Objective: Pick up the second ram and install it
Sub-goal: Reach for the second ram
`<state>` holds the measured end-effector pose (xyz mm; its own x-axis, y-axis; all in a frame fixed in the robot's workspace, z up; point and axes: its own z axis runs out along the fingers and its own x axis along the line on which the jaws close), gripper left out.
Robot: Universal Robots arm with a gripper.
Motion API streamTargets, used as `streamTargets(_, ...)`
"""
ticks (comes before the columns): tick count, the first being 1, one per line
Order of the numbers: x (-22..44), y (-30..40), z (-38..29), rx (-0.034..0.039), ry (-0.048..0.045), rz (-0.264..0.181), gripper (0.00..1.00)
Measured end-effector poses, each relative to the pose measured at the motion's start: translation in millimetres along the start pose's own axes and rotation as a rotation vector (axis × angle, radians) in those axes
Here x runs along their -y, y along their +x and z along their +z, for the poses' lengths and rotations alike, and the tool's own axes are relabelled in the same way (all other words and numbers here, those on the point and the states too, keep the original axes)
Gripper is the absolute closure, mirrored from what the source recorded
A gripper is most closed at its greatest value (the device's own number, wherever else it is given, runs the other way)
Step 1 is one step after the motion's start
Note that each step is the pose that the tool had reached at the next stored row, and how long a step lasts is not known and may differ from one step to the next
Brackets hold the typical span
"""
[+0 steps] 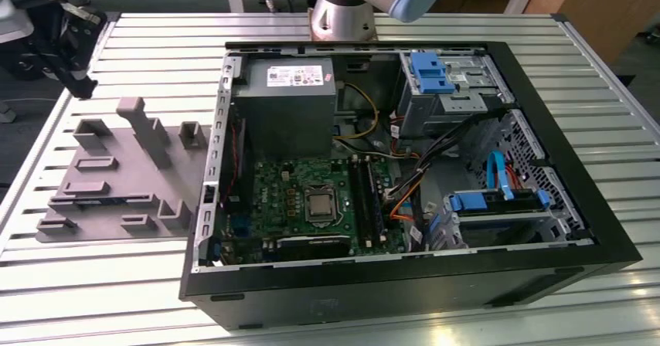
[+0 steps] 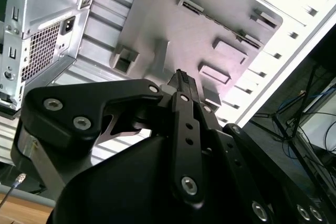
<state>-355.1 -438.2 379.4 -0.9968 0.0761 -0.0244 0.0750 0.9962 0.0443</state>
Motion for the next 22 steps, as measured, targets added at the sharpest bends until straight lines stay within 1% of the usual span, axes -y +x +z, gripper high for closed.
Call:
streamTargets(8, 4.8, 13.1, 0.2, 0.0, 0.0, 0.0, 0.89)
streamTargets(22, 9.5, 42.4, 0.5, 0.0001, -0.0001, 0.0, 0.89)
